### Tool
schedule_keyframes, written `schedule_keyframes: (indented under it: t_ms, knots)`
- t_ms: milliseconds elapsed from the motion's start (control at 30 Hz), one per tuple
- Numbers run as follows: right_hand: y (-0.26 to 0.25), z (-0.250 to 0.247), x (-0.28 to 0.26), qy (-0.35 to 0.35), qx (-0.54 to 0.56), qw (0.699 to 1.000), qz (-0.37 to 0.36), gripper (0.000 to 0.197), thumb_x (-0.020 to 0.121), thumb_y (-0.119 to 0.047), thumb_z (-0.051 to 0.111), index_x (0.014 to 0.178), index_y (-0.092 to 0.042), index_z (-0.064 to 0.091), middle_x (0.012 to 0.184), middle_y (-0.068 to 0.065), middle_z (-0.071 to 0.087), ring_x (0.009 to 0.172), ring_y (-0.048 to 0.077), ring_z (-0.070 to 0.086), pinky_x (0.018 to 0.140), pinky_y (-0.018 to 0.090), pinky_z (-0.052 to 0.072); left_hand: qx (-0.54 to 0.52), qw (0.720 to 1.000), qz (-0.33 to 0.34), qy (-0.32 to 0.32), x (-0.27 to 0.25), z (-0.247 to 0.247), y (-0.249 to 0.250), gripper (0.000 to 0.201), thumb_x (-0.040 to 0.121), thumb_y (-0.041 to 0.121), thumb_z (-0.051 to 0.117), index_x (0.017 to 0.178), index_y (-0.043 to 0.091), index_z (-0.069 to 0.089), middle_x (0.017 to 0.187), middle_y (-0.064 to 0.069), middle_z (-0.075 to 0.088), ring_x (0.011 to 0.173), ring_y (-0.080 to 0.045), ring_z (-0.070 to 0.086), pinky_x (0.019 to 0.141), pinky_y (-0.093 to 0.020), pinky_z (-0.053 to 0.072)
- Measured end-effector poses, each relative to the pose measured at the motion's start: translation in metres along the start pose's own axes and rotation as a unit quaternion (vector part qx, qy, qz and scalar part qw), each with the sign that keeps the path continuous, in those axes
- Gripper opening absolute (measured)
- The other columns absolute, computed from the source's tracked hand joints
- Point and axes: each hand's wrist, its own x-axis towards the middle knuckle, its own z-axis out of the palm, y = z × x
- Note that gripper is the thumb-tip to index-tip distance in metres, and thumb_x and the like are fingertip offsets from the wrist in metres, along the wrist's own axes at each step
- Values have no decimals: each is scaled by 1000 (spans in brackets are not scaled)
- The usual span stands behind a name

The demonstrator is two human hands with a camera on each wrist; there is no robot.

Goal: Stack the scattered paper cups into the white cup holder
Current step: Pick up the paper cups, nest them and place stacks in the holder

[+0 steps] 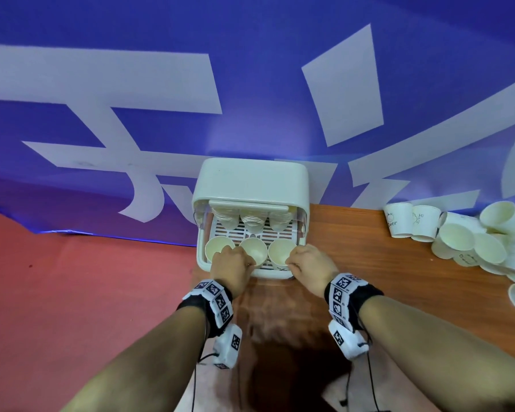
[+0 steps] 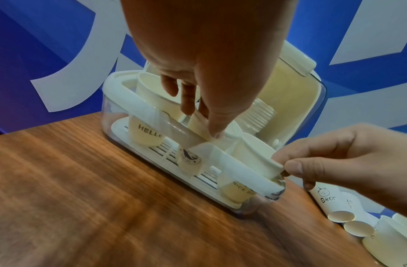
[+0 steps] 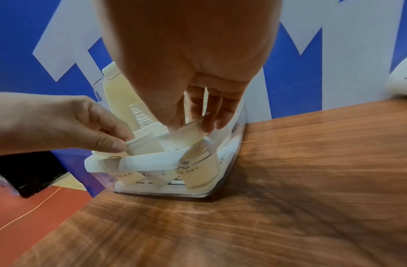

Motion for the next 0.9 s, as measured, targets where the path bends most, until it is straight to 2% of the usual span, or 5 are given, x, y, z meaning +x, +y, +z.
schedule_keyframes:
  t_ms: [133, 300, 400, 700, 900]
  knots:
    - [1, 0, -6, -8, 6, 1000, 7, 26, 96, -25, 51, 117, -23, 67, 121, -9, 60, 112, 15, 47, 94, 29, 42, -21, 1000, -10, 7, -5, -4, 2, 29, 95, 37, 51, 119, 31, 65, 123, 6, 60, 110, -22, 50, 90, -39, 40]
    - [2, -15, -22, 34, 31, 999, 23, 25, 96, -26, 51, 115, -24, 66, 121, -10, 59, 115, 14, 50, 99, 29, 42, -73, 997, 5, 28, -11, -23, 15, 31, 92, 34, 54, 120, 25, 64, 120, 3, 61, 113, -23, 51, 94, -40, 43]
    - [9, -31, -41, 62, 34, 997, 21, 23, 94, -25, 52, 111, -23, 66, 113, -9, 59, 106, 12, 53, 90, 24, 41, -96, 994, 29, 52, -12, -33, 36, 27, 91, 32, 55, 115, 24, 66, 113, 2, 64, 109, -23, 55, 92, -38, 45]
    - [90, -84, -122, 118, 45, 988, 87, 25, 93, -26, 55, 116, -22, 65, 112, -9, 58, 99, 11, 56, 84, 25, 45, -97, 986, 118, 65, 5, -31, 158, 21, 92, 25, 50, 95, 15, 68, 96, -3, 62, 95, -26, 57, 81, -36, 47]
    - [172, -116, -178, 114, 56, 976, 179, 35, 93, -29, 53, 128, -24, 56, 119, -6, 58, 102, 13, 58, 87, 30, 48, -94, 982, 156, 49, 34, -18, 260, 20, 93, 27, 49, 100, 18, 66, 100, 0, 59, 96, -23, 54, 85, -37, 47]
